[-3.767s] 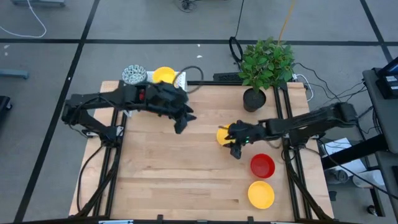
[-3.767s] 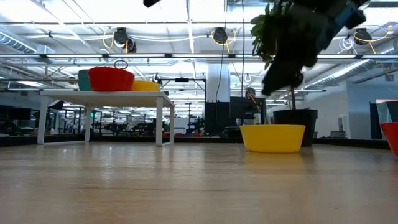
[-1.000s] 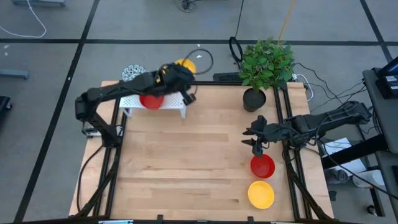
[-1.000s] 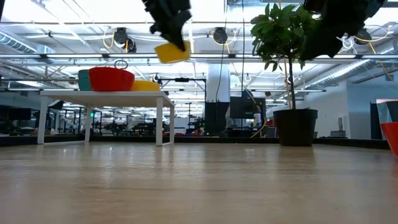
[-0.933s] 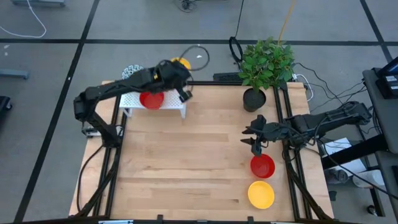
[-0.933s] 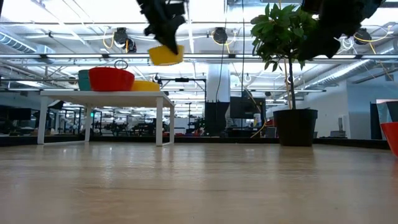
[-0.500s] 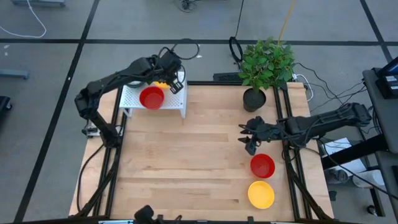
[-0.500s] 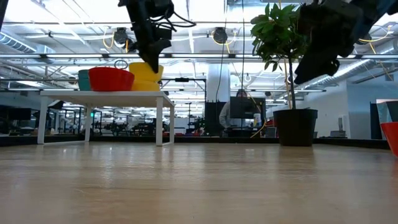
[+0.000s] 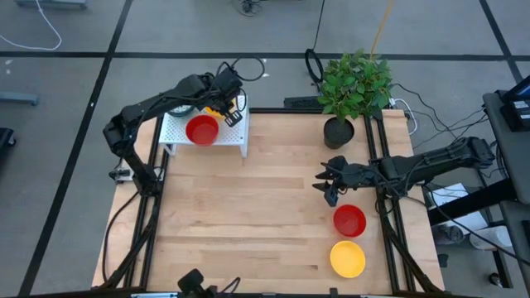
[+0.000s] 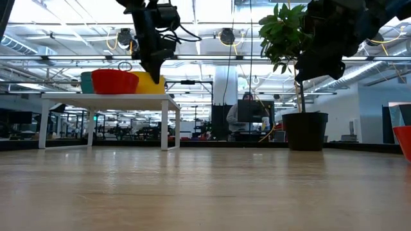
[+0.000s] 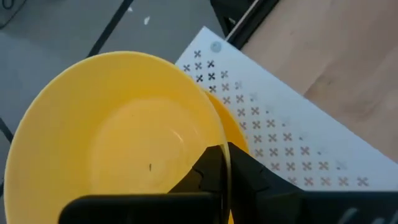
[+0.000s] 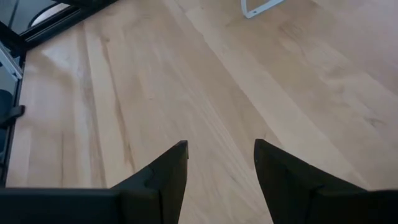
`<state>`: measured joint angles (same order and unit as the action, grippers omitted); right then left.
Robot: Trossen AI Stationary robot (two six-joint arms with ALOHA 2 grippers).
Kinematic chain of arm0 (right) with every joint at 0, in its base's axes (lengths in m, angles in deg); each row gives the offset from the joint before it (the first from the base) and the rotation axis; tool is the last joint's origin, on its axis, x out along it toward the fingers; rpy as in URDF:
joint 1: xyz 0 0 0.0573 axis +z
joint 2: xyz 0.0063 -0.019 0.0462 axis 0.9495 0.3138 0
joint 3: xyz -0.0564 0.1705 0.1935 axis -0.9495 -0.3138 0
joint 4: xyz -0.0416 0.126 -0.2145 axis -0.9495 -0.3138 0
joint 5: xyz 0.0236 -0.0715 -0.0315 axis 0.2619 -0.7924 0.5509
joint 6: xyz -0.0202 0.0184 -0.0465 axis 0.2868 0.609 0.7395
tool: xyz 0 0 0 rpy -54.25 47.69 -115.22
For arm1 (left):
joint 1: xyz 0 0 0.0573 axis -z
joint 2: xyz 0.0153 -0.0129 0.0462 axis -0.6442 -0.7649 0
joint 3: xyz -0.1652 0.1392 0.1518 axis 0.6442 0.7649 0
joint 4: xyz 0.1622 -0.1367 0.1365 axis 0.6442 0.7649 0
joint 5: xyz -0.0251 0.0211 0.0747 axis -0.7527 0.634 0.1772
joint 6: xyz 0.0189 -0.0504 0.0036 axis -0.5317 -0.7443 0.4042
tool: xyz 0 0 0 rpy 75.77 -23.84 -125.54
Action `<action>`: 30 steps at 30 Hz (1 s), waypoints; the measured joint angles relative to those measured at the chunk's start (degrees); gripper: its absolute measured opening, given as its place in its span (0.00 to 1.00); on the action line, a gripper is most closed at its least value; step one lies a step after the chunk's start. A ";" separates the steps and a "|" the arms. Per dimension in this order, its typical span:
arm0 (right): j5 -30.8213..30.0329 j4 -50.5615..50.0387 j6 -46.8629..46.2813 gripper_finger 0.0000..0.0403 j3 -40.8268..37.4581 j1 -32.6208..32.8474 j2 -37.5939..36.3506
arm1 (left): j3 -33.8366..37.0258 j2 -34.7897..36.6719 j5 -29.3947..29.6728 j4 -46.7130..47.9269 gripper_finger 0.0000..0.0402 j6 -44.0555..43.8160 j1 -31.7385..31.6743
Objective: Pick & Place Mini bowls
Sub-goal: Stack the yellow bowl on top of the yellow bowl on the shelf
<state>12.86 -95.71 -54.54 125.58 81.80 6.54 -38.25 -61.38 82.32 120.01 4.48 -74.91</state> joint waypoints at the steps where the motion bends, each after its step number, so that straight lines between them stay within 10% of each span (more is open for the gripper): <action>1: 0.00 0.09 0.00 0.42 -0.02 0.00 0.00 | 0.00 -0.09 -0.02 0.21 0.01 -0.27 -0.27; 23: 0.02 0.22 0.98 0.42 -0.02 0.00 0.00 | 0.00 -0.43 -7.49 -1.44 0.02 -2.01 1.58; 30: 3.88 0.16 1.10 0.42 -0.02 0.00 0.00 | 0.00 -0.43 -6.93 -3.47 0.20 -6.17 1.57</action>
<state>16.74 -95.55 -53.44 125.56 81.80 6.54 -38.25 -61.81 75.39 116.54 -1.69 -73.34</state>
